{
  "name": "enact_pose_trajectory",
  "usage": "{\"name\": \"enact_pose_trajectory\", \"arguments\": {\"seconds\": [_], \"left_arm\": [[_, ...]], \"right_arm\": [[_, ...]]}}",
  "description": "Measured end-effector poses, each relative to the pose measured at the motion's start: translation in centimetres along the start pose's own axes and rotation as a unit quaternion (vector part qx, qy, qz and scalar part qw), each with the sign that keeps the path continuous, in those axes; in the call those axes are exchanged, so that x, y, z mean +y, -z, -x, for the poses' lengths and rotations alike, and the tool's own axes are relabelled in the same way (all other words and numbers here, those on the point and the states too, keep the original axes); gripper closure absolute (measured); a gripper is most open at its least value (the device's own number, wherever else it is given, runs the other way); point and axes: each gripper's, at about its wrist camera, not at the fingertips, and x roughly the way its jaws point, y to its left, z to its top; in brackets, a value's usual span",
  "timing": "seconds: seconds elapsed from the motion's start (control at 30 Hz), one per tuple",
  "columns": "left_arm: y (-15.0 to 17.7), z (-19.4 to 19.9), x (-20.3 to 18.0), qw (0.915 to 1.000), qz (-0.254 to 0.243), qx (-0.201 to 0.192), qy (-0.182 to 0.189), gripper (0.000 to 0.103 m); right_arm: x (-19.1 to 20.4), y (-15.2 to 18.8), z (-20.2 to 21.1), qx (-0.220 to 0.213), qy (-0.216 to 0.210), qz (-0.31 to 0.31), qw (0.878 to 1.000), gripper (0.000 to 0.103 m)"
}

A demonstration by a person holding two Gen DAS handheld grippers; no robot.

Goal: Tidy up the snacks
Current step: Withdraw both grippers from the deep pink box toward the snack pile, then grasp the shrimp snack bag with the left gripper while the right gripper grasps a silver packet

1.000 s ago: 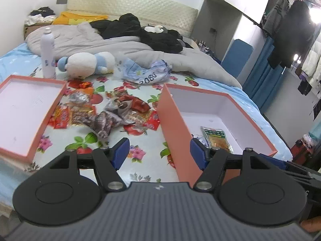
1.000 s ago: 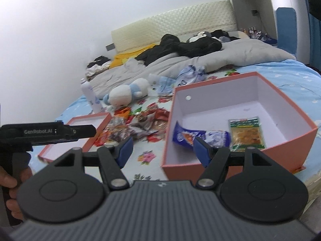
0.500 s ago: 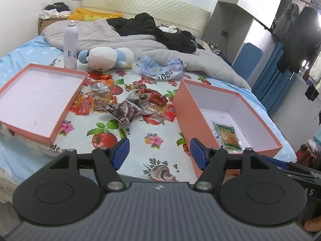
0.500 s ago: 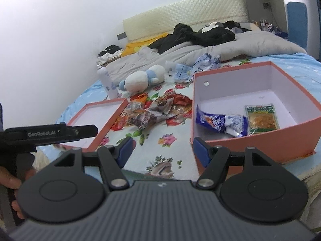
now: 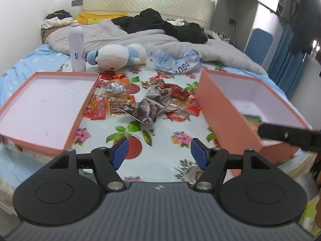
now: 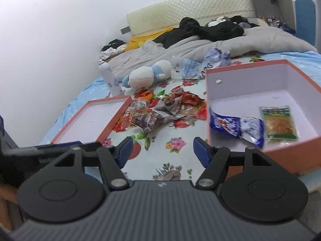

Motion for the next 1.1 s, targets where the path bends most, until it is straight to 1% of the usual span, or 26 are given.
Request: {"name": "enact_pose_trajectory", "arguments": {"seconds": [0.1,0.13,0.2,0.23,0.27,0.4,0.43,0.53,0.63,0.77,0.8,0.83,0.87,0.97,1.03,1.1], "left_arm": [[-0.4,-2.3,0.9,0.9999,-0.006,-0.003,0.011,0.027],[-0.7,-3.4,1.2,0.9999,-0.010,0.007,0.010,0.027],[-1.2,-4.7,1.4,0.9997,-0.024,0.004,0.010,0.026],[-1.5,-5.6,1.5,0.9994,-0.032,0.001,0.016,0.020],[-1.9,-6.5,1.6,0.9992,-0.036,0.002,0.017,0.018],[-3.5,-9.1,2.1,0.9979,-0.060,-0.012,0.022,0.017],[-3.9,-9.7,2.4,0.9975,-0.064,-0.020,0.022,0.015],[-4.9,-11.8,3.1,0.9974,-0.063,-0.024,0.024,0.014],[-5.7,-14.4,3.6,0.9973,-0.063,-0.012,0.036,0.014],[-6.2,-17.1,4.2,0.9957,-0.074,-0.012,0.054,0.015],[-6.3,-17.7,4.2,0.9954,-0.080,-0.009,0.053,0.015],[-6.6,-18.4,4.2,0.9946,-0.088,-0.010,0.054,0.015],[-6.7,-18.8,4.2,0.9940,-0.093,-0.011,0.056,0.015],[-7.3,-20.5,4.3,0.9922,-0.107,-0.001,0.065,0.016],[-7.6,-21.5,4.2,0.9904,-0.117,0.009,0.073,0.018],[-7.7,-22.4,4.0,0.9888,-0.132,0.013,0.068,0.018]], "right_arm": [[0.2,-0.8,-2.2,0.005,-0.009,0.005,1.000,0.034],[0.2,-1.1,-3.1,0.009,-0.015,0.002,1.000,0.034],[0.3,-1.6,-4.7,0.016,-0.026,-0.004,1.000,0.034],[0.4,-1.9,-5.5,0.017,-0.035,-0.004,0.999,0.034],[0.5,-2.3,-6.3,0.018,-0.038,-0.003,0.999,0.034],[0.5,-4.2,-9.8,0.018,-0.043,-0.011,0.999,0.034],[0.4,-4.8,-10.7,0.015,-0.041,-0.014,0.999,0.034],[0.3,-6.3,-14.0,0.019,-0.038,-0.022,0.999,0.034],[-0.3,-7.4,-18.1,0.042,-0.035,-0.033,0.998,0.034],[-1.6,-8.0,-22.9,0.083,-0.033,-0.046,0.995,0.034],[-1.8,-8.1,-24.0,0.095,-0.035,-0.044,0.994,0.029],[-2.1,-8.2,-25.0,0.106,-0.037,-0.048,0.992,0.022],[-2.5,-8.2,-25.7,0.111,-0.038,-0.060,0.991,0.019],[-3.7,-8.4,-28.1,0.132,-0.037,-0.095,0.986,0.018],[-3.9,-8.6,-29.7,0.146,-0.042,-0.097,0.984,0.018],[-3.9,-8.9,-31.0,0.155,-0.035,-0.092,0.983,0.018]]}}
